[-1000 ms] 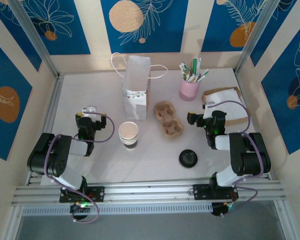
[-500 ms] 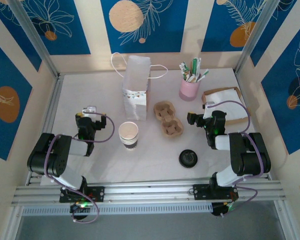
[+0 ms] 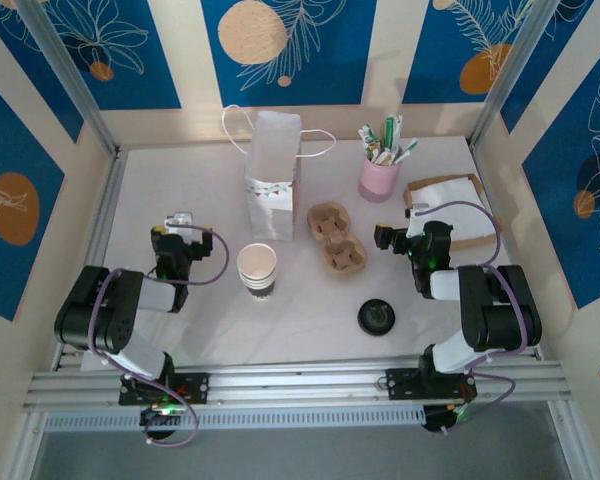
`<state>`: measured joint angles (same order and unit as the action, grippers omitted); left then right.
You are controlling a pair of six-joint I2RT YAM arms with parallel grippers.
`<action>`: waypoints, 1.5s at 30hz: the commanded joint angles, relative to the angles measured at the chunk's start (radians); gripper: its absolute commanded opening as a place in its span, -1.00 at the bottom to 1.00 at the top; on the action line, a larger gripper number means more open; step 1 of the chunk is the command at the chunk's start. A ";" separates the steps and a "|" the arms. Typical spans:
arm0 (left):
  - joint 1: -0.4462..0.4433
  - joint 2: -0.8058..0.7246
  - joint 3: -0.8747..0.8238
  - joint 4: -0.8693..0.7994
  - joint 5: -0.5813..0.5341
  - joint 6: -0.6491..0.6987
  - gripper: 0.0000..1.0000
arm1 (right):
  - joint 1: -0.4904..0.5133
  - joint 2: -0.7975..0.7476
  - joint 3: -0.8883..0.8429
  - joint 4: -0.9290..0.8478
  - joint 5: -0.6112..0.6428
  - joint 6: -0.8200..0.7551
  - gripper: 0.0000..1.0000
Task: Pack the takeout coffee
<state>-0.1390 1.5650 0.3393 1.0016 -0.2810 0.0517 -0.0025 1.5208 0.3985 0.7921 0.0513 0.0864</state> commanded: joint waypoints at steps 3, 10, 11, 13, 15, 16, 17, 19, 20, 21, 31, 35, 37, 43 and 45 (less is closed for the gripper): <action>0.016 0.002 0.013 -0.009 0.011 -0.012 1.00 | -0.004 0.002 0.022 0.006 -0.008 0.006 0.99; 0.016 0.003 0.012 -0.006 0.011 -0.010 1.00 | -0.002 0.001 0.023 0.006 -0.007 0.004 0.99; 0.018 0.003 0.012 -0.008 0.012 -0.010 1.00 | -0.002 0.001 0.021 0.007 -0.006 0.004 0.99; 0.017 0.002 0.011 -0.005 0.012 -0.010 1.00 | 0.003 -0.001 0.018 0.013 0.005 0.000 0.98; 0.017 0.001 0.003 0.008 0.010 -0.008 1.00 | 0.021 -0.005 0.008 0.029 0.029 -0.014 0.99; 0.015 0.000 -0.003 0.024 0.004 -0.007 1.00 | 0.030 -0.009 -0.001 0.043 0.039 -0.021 0.99; 0.015 -0.005 -0.015 0.044 -0.009 -0.012 1.00 | 0.036 -0.014 -0.011 0.057 0.049 -0.025 0.99; 0.015 -0.026 -0.053 0.092 -0.026 -0.026 1.00 | 0.042 -0.039 -0.022 0.057 0.068 -0.026 0.99; 0.013 -0.025 -0.072 0.139 -0.009 -0.009 1.00 | 0.046 -0.058 -0.028 0.050 0.085 -0.024 0.98; 0.004 -0.033 -0.083 0.151 -0.011 0.000 1.00 | 0.056 -0.081 -0.025 0.028 0.111 -0.025 0.98; -0.060 -0.281 -0.085 -0.027 -0.212 0.018 1.00 | 0.091 -0.362 0.016 -0.291 0.181 0.014 0.98; -0.062 -0.487 -0.008 -0.277 -0.158 -0.093 1.00 | 0.108 -0.509 0.075 -0.495 0.184 0.107 0.99; -0.062 -0.578 0.064 -0.473 -0.118 -0.173 1.00 | 0.116 -0.572 0.105 -0.589 0.172 0.146 0.99; -0.062 -0.801 0.234 -0.903 0.072 -0.430 1.00 | 0.124 -0.770 0.228 -0.931 0.096 0.287 0.99; -0.061 -0.861 0.301 -1.063 0.112 -0.505 1.00 | 0.124 -0.811 0.289 -1.062 0.053 0.325 0.99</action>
<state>-0.1951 0.7715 0.5632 0.2878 -0.2817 -0.2691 0.1162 0.7639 0.6079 0.0036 0.1741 0.3107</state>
